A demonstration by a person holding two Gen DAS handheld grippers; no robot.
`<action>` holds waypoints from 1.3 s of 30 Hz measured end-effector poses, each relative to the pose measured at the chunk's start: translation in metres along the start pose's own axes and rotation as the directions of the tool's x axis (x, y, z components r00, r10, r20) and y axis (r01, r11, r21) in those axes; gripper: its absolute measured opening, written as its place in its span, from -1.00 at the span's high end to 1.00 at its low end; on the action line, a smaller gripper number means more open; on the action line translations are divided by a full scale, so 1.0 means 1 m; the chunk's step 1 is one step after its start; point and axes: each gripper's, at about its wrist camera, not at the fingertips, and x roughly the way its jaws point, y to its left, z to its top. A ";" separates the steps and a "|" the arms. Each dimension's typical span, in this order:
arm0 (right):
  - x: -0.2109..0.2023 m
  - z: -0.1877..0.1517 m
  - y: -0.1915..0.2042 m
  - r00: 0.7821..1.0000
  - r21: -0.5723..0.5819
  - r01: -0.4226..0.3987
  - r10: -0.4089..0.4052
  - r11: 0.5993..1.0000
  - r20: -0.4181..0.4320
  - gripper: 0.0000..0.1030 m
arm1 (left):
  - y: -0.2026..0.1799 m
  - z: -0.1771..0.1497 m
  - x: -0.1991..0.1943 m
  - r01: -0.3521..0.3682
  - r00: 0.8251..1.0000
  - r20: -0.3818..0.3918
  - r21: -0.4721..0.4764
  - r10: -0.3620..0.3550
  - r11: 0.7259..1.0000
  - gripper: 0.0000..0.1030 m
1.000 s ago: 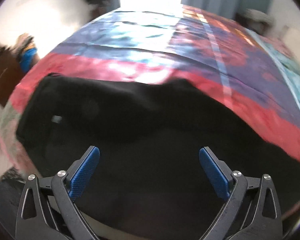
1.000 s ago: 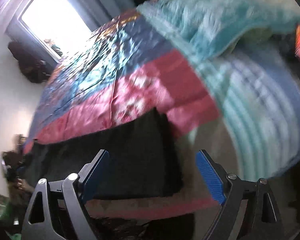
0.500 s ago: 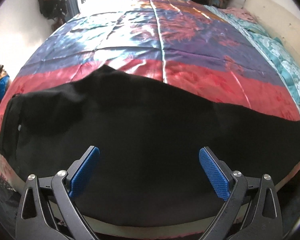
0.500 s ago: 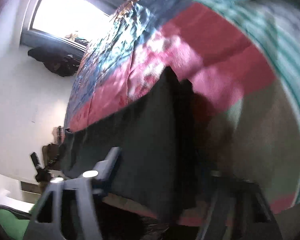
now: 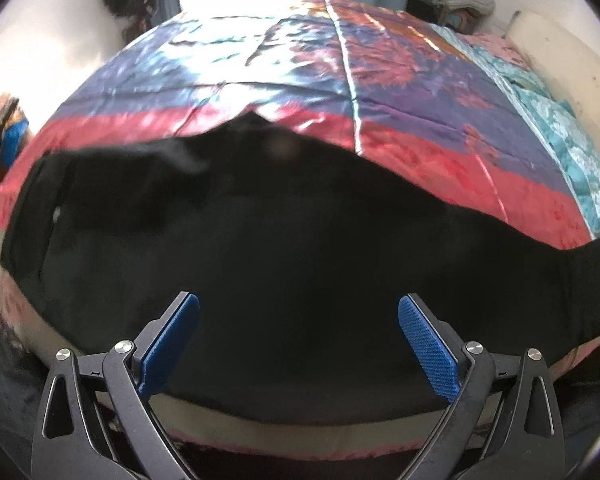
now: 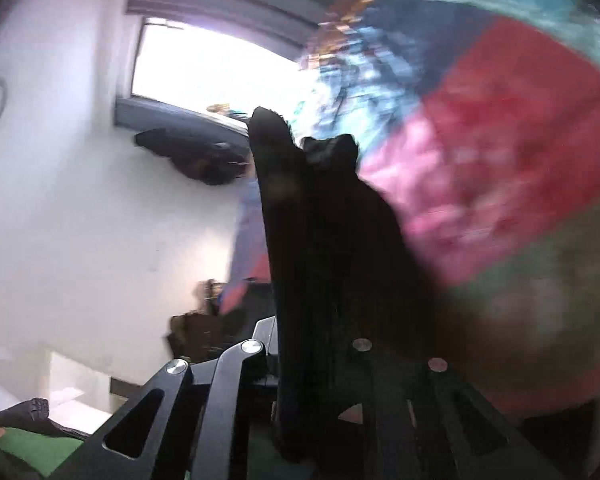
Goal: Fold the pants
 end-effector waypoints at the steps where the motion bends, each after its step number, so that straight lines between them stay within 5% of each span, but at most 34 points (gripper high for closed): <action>1: 0.023 -0.007 0.019 1.000 -0.019 -0.011 0.011 1.000 -0.003 0.73 | 0.004 -0.003 0.000 0.007 1.000 -0.006 -0.022 -0.007 1.000 -0.95; 9: 0.233 -0.091 0.123 0.991 -0.194 0.087 -0.105 0.977 -0.081 0.72 | 0.049 -0.019 -0.011 0.030 0.999 -0.011 -0.144 -0.031 0.989 -0.95; 11: 0.278 -0.114 0.135 0.977 -0.276 0.134 -0.172 0.952 -0.122 0.52 | 0.067 -0.020 -0.014 0.027 1.000 -0.009 -0.198 -0.029 0.980 -0.95; 13: 0.310 -0.137 0.147 0.952 -0.361 0.151 -0.234 0.920 -0.198 0.05 | 0.084 -0.021 -0.020 0.019 1.000 0.001 -0.240 -0.020 0.971 -0.95; 15: 0.301 -0.149 0.156 0.955 -0.418 0.112 -0.214 0.901 -0.204 -0.02 | 0.090 -0.022 -0.027 0.029 1.000 0.019 -0.251 -0.025 0.968 -0.95; 16: 0.292 -0.151 0.158 0.958 -0.445 0.120 -0.222 0.888 -0.183 -0.22 | 0.091 -0.023 -0.030 0.042 0.999 0.030 -0.246 -0.036 0.968 -0.95; 19: 0.235 -0.154 0.153 0.963 -0.518 0.210 -0.267 0.829 -0.037 -0.62 | 0.071 -0.022 -0.036 0.123 0.992 0.047 -0.173 -0.116 0.977 -0.91; 23: 0.168 -0.151 0.118 0.933 -0.472 0.346 -0.350 0.811 0.082 -0.63 | 0.009 -0.015 -0.027 0.243 0.970 -0.029 0.030 -0.242 0.970 -0.36; 26: 0.143 -0.135 0.109 0.924 -0.380 0.381 -0.355 0.843 0.139 -0.63 | -0.022 -0.015 -0.007 0.181 0.982 -0.072 0.125 -0.173 0.976 -0.24; 27: 0.140 -0.129 0.108 0.924 -0.360 0.383 -0.350 0.850 0.157 -0.63 | -0.027 -0.014 -0.001 0.163 0.985 -0.078 0.134 -0.153 0.977 -0.12; 29: 0.122 -0.126 0.105 0.923 -0.361 0.384 -0.341 0.850 0.180 -0.63 | -0.038 -0.013 0.017 0.124 0.986 -0.127 0.164 -0.104 0.979 0.88; 36: 0.123 -0.125 0.124 0.910 -0.421 0.413 -0.341 0.807 0.237 -0.63 | -0.019 -0.004 -0.006 0.037 0.999 -0.044 0.145 -0.031 0.989 0.95; 39: 0.135 -0.117 0.129 0.928 -0.462 0.370 -0.301 0.806 0.218 -0.63 | -0.011 -0.005 0.011 0.040 0.996 -0.081 0.149 -0.028 0.988 0.91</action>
